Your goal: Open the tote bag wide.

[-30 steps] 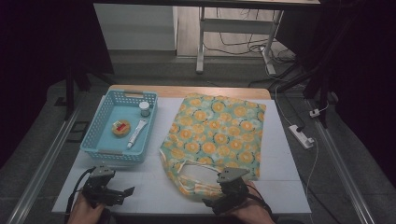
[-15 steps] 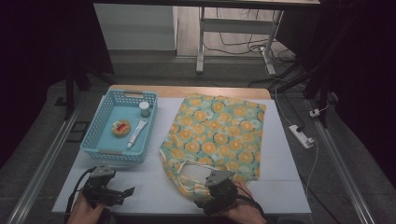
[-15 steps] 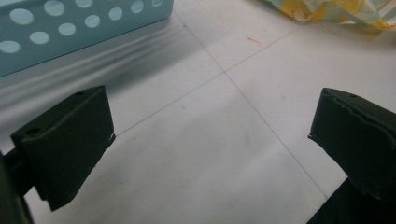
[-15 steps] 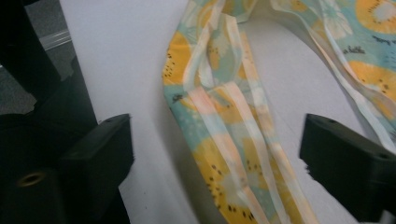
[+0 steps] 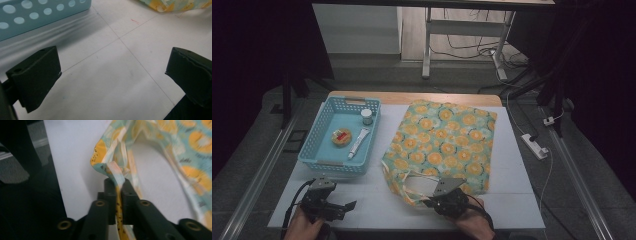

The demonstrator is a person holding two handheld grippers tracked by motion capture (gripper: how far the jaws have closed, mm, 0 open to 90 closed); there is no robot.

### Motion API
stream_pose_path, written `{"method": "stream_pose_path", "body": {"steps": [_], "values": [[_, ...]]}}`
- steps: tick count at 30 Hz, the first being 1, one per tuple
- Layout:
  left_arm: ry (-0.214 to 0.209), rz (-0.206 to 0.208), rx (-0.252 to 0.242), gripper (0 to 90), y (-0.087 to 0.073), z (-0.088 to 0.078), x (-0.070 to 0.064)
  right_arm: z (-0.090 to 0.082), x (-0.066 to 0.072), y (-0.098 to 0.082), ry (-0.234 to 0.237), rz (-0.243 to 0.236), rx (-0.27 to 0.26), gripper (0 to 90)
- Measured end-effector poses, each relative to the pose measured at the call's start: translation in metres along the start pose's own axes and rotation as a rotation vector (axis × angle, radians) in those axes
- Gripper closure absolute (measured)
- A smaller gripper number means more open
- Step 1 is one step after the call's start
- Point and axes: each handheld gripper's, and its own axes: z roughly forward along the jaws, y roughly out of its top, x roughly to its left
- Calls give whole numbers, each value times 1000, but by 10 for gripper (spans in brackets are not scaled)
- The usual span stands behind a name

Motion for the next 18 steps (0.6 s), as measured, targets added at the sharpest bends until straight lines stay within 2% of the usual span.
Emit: {"method": "stream_pose_path", "body": {"steps": [4,9,14,17,18], "values": [[-2,-1,1,0,0,0,0,-8,-3,7,-11,-5,-15,891],[-3,-2,1,0,0,0,0,-13,-16,13,-19,22,-26,893],[-3,-2,0,0,0,0,0,-15,-37,17,-49,49,-29,893],[-4,-2,0,0,0,0,0,-13,-57,16,-61,90,-23,893],[-5,-2,0,0,0,0,1,-13,-57,16,-61,90,-23,893]]}}
